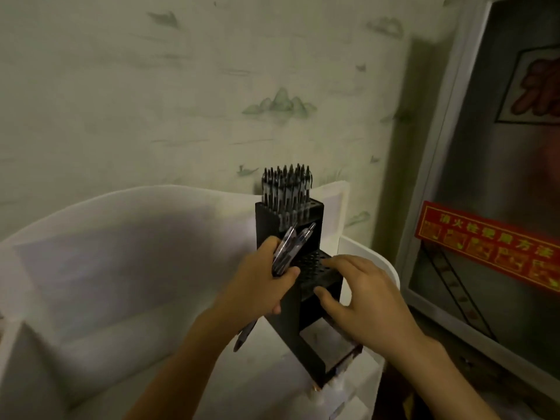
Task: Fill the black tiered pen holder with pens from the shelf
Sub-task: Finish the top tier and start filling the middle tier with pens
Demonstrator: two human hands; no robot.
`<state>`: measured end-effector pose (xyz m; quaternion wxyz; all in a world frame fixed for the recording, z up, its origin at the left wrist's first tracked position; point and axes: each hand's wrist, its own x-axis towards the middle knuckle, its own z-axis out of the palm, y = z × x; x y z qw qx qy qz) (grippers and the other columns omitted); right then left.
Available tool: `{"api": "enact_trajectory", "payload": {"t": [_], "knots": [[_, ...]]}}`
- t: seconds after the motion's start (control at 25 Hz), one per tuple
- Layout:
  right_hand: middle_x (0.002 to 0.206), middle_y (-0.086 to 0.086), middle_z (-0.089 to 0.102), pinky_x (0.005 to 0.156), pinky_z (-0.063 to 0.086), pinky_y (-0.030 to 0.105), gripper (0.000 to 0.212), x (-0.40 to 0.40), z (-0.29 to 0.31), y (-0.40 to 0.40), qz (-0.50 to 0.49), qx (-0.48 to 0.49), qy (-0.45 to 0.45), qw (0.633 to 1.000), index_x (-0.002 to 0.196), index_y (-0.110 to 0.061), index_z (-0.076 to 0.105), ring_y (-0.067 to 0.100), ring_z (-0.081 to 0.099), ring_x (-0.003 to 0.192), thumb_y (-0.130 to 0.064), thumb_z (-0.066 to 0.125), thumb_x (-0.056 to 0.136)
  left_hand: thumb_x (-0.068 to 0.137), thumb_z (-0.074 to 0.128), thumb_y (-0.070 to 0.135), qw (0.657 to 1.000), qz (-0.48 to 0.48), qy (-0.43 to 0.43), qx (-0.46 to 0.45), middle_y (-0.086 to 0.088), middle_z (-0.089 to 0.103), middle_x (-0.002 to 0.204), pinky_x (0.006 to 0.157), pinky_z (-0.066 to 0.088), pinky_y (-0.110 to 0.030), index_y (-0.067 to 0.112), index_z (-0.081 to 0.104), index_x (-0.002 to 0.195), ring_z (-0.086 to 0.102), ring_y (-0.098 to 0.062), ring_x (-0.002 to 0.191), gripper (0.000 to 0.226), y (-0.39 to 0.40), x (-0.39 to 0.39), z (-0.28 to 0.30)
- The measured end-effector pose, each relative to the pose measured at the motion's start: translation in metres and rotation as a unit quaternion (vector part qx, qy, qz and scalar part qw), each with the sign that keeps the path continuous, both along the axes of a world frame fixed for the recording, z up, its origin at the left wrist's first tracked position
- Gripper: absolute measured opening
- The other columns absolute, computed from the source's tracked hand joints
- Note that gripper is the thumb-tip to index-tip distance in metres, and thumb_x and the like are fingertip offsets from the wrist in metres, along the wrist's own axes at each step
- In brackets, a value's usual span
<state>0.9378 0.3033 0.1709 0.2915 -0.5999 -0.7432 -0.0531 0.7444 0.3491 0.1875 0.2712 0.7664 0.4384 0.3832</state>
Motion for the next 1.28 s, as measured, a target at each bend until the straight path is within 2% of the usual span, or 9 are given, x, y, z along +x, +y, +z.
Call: {"api": "enact_trajectory", "payload": {"t": [0.08,0.16,0.24,0.36,0.52,0.8,1.04,1.12,1.28], "knots": [[0.122,-0.022,0.060,0.091,0.040,0.012,0.040,0.006,0.004,0.027,0.029,0.023,0.091,0.995,0.125,-0.037,0.058,-0.003,0.053,0.112,-0.051,0.058,0.088,0.093,0.062,0.021,1.000,0.000,0.001,0.000,0.005,0.057,0.063,0.039,0.042,-0.016,0.029,0.044,0.091,0.057,-0.013,0.036,0.020,0.021,0.009,0.003],[0.105,-0.023,0.067,0.082,0.044,0.005,0.029,0.010,0.010,0.050,0.075,0.030,0.252,0.964,0.113,-0.036,0.066,-0.006,0.060,0.101,-0.046,0.062,0.086,0.093,0.063,0.022,1.000,-0.007,0.007,-0.004,0.013,0.061,0.068,0.040,0.044,-0.015,0.036,0.043,0.089,0.058,-0.013,0.038,0.024,0.039,0.020,0.004],[0.091,-0.015,0.072,0.077,0.051,0.013,0.016,0.013,0.020,0.072,0.137,0.007,0.385,0.913,0.101,-0.034,0.072,0.001,0.067,0.090,-0.036,0.068,0.085,0.092,0.064,0.023,1.000,-0.006,0.010,-0.008,0.023,0.061,0.072,0.041,0.045,-0.014,0.039,0.043,0.088,0.060,-0.012,0.041,0.026,0.053,0.029,0.004],[0.081,0.000,0.075,0.071,0.055,0.021,0.010,0.019,0.032,0.102,0.217,-0.049,0.501,0.837,0.087,-0.026,0.076,0.014,0.071,0.079,-0.017,0.072,0.084,0.092,0.064,0.025,1.000,0.024,0.012,0.008,0.021,0.059,0.070,0.043,0.042,-0.010,0.040,0.043,0.086,0.057,-0.006,0.046,0.027,0.070,0.041,0.004],[0.086,0.008,0.076,0.064,0.056,0.022,0.023,0.034,0.039,0.138,0.286,-0.160,0.542,0.774,0.091,-0.027,0.078,0.016,0.070,0.073,-0.007,0.069,0.084,0.090,0.066,0.027,0.997,0.071,0.019,0.020,0.019,0.060,0.075,0.052,0.042,-0.008,0.035,0.048,0.088,0.057,0.002,0.062,0.020,0.087,0.055,0.006],[0.089,0.008,0.076,0.070,0.055,0.021,0.027,0.055,0.042,0.192,0.337,-0.199,0.533,0.750,0.093,-0.024,0.079,0.020,0.072,0.081,-0.031,0.075,0.067,0.089,0.066,0.033,0.987,0.151,0.052,-0.008,0.004,0.061,0.075,0.053,0.054,-0.030,0.035,0.047,0.091,0.058,-0.007,0.053,0.019,0.107,0.075,0.016],[0.088,0.017,0.075,0.069,0.059,0.029,0.019,0.067,0.065,0.220,0.354,-0.169,0.595,0.701,0.087,-0.008,0.076,0.032,0.073,0.083,-0.020,0.070,0.075,0.090,0.064,0.032,0.982,0.185,0.044,-0.013,0.006,0.060,0.073,0.048,0.043,-0.016,0.029,0.053,0.093,0.057,0.002,0.049,0.012,0.106,0.071,0.019],[0.083,0.013,0.075,0.068,0.059,0.026,0.010,0.075,0.081,0.229,0.331,-0.092,0.600,0.723,0.085,-0.010,0.076,0.029,0.073,0.079,-0.016,0.070,0.079,0.092,0.062,0.031,0.977,0.203,0.064,-0.004,0.009,0.058,0.073,0.051,0.039,-0.012,0.031,0.050,0.087,0.055,0.005,0.052,0.013,0.103,0.064,0.017],[0.077,-0.003,0.075,0.069,0.057,0.020,0.010,0.067,0.095,0.241,0.304,0.075,0.471,0.824,0.091,-0.018,0.072,0.013,0.073,0.073,-0.010,0.069,0.087,0.092,0.062,0.031,0.974,0.215,0.067,0.005,0.006,0.060,0.074,0.051,0.042,-0.017,0.026,0.050,0.087,0.055,0.000,0.053,0.014,0.101,0.057,0.014]]}}
